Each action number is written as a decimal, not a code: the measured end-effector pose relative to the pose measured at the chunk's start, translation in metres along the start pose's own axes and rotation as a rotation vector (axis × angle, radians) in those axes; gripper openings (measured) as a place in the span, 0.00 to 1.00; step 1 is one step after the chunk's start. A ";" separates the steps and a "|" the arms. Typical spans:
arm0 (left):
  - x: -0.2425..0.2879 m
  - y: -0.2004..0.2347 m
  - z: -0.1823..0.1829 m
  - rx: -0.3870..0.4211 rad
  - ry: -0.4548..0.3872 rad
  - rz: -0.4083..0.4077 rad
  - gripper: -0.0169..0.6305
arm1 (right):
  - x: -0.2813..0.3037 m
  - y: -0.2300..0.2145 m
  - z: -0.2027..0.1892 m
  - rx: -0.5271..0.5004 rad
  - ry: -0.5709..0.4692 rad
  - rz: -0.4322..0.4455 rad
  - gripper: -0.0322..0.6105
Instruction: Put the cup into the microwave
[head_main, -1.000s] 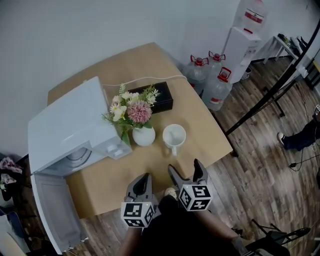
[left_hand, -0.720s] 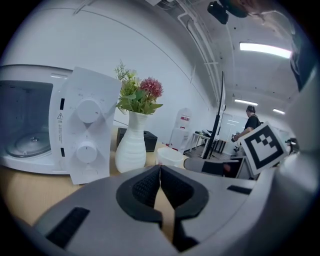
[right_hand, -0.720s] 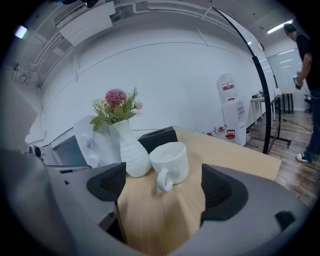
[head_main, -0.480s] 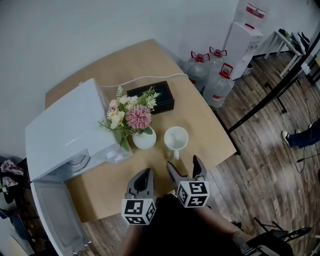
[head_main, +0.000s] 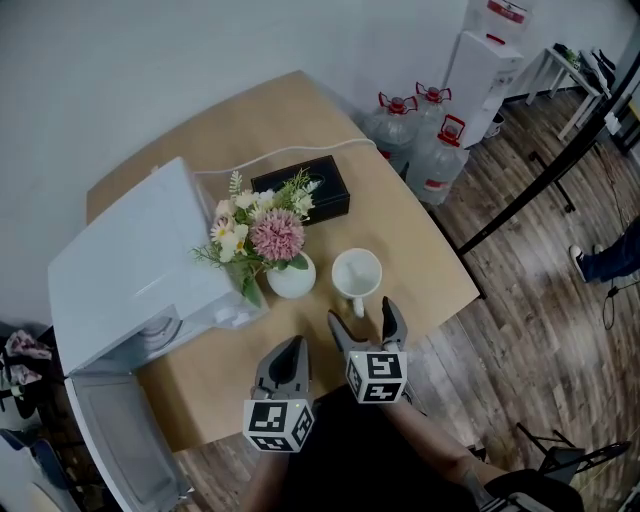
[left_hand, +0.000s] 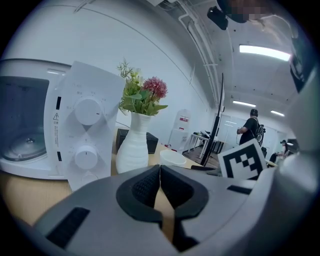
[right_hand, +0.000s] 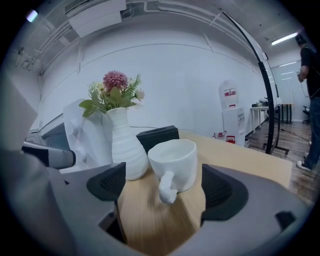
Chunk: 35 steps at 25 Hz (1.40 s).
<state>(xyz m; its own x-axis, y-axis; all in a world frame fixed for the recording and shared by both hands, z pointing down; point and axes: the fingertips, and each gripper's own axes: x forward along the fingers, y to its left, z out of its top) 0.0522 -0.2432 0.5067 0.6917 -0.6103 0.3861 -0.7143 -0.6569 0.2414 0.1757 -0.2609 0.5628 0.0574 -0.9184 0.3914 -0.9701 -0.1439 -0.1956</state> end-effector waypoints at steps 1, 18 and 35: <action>0.002 0.001 0.000 -0.003 0.003 -0.007 0.03 | 0.003 -0.001 0.001 0.000 -0.010 -0.008 0.70; 0.022 0.001 -0.007 -0.027 0.040 -0.096 0.03 | 0.041 -0.012 0.008 -0.119 -0.102 -0.099 0.74; 0.039 0.013 -0.007 -0.052 0.048 -0.116 0.04 | 0.065 -0.019 0.018 -0.128 -0.142 -0.112 0.74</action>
<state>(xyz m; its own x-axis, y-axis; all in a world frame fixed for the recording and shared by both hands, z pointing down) 0.0691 -0.2723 0.5315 0.7651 -0.5084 0.3951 -0.6350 -0.6972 0.3327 0.2020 -0.3243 0.5754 0.1902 -0.9434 0.2718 -0.9773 -0.2083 -0.0390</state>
